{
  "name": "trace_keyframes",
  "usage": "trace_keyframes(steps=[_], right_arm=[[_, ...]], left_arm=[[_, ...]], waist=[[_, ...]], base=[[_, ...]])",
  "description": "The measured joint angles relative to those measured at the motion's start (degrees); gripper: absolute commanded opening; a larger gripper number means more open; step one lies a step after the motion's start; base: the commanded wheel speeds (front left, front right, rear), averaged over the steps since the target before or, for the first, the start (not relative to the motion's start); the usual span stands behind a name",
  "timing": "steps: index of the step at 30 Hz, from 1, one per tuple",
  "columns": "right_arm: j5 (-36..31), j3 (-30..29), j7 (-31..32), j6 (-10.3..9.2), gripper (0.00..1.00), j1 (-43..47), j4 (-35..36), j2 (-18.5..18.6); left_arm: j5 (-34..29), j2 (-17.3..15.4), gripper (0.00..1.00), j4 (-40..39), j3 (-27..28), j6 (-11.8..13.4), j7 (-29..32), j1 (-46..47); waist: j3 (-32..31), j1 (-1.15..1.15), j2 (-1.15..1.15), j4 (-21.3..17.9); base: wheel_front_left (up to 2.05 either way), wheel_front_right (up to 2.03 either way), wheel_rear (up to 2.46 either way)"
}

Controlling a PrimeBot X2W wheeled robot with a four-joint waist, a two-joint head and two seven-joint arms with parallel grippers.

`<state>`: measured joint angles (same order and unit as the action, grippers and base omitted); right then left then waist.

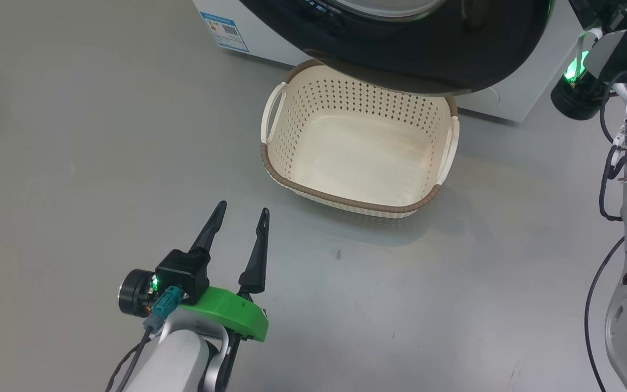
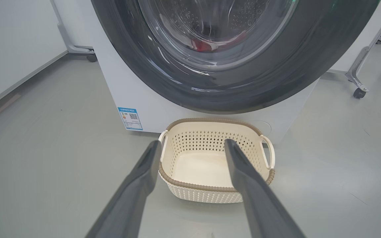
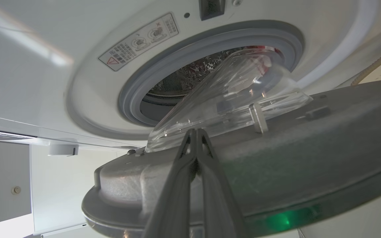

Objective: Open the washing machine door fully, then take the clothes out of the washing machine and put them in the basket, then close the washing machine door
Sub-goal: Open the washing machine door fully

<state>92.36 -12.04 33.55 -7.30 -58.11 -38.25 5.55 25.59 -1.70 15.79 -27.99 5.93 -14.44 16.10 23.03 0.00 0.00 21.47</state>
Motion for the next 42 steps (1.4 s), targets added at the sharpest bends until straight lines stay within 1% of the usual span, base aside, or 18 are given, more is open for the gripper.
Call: trace_keyframes(steps=[9,12,14,16,18,20,21,24,25,32,37,40,42], right_arm=[[-0.23,0.88,-0.12,0.01,0.00,0.00,0.81,-0.07],[-0.82,0.77,-1.46,0.37,0.00,0.00,1.49,-0.16],[-2.03,0.82,-3.12,1.91,0.00,0.01,1.90,0.07],[-5.06,2.16,-4.56,4.05,0.00,0.52,2.22,1.30],[-8.89,4.11,-5.89,6.35,0.00,1.68,2.78,2.92],[-11.09,5.50,-6.84,8.59,0.00,2.74,3.33,3.64],[-12.74,6.87,-7.79,10.38,0.00,3.42,3.87,3.46],[-16.29,9.11,-9.44,13.00,0.00,4.27,4.68,3.93],[-17.66,9.89,-10.05,13.38,0.00,4.81,5.03,4.44],[-27.95,16.03,-15.04,14.28,0.00,10.18,8.43,7.56],[-31.04,18.34,-19.94,14.28,0.00,15.35,11.15,7.23],[-35.05,21.43,-22.88,14.28,0.00,18.80,13.27,7.58],[-36.54,23.28,-24.94,14.28,0.00,20.98,15.39,7.69]], left_arm=[[-0.41,0.00,1.00,-0.16,0.12,0.01,0.00,-0.01],[-0.41,0.00,1.00,-0.18,0.15,0.01,0.00,-0.01],[-0.41,0.00,1.00,-0.13,0.31,0.02,0.00,-0.02],[-0.42,0.00,1.00,0.07,0.48,0.05,0.00,-0.02],[-0.49,-0.01,1.00,0.13,0.80,0.08,0.00,-0.07],[-0.58,0.00,1.00,0.25,1.51,0.11,0.00,-0.10],[-1.27,-0.04,1.00,0.32,2.21,0.12,0.00,-0.21],[-2.24,-0.05,1.00,0.52,2.44,0.12,0.00,-0.38],[-2.25,-0.04,1.00,0.53,2.56,0.12,0.00,-0.44],[-3.01,-0.07,1.00,0.82,4.31,0.13,0.00,-1.19],[-3.34,-0.08,1.00,1.27,6.23,0.15,0.00,-1.75],[-3.76,-0.09,1.00,1.76,7.17,0.16,0.00,-2.75],[-4.01,-0.10,1.00,1.91,7.54,0.16,0.00,-3.36]], waist=[[-0.11,0.00,0.00,-0.31],[-0.13,0.00,0.00,-0.38],[-0.23,0.00,0.00,-0.46],[-0.56,0.00,0.00,-0.56],[-1.02,0.00,0.00,-0.71],[-1.50,0.00,0.00,-0.91],[-1.96,0.00,0.00,-1.28],[-2.55,0.00,0.00,-2.05],[-2.76,0.00,0.00,-2.33],[-4.22,0.00,0.00,-4.56],[-5.71,0.00,0.00,-6.35],[-6.77,0.00,0.00,-7.55],[-7.53,0.00,0.00,-8.38]], base=[[0.00,0.00,0.00],[0.00,0.00,0.00],[0.00,0.00,0.00],[0.00,0.00,0.00],[0.00,0.00,0.00],[0.00,0.00,0.00],[0.00,0.00,0.00],[0.00,0.00,0.00],[0.00,0.00,0.00],[0.00,0.00,0.00],[0.00,0.00,0.00],[0.00,0.00,0.00],[0.00,0.00,0.00]])
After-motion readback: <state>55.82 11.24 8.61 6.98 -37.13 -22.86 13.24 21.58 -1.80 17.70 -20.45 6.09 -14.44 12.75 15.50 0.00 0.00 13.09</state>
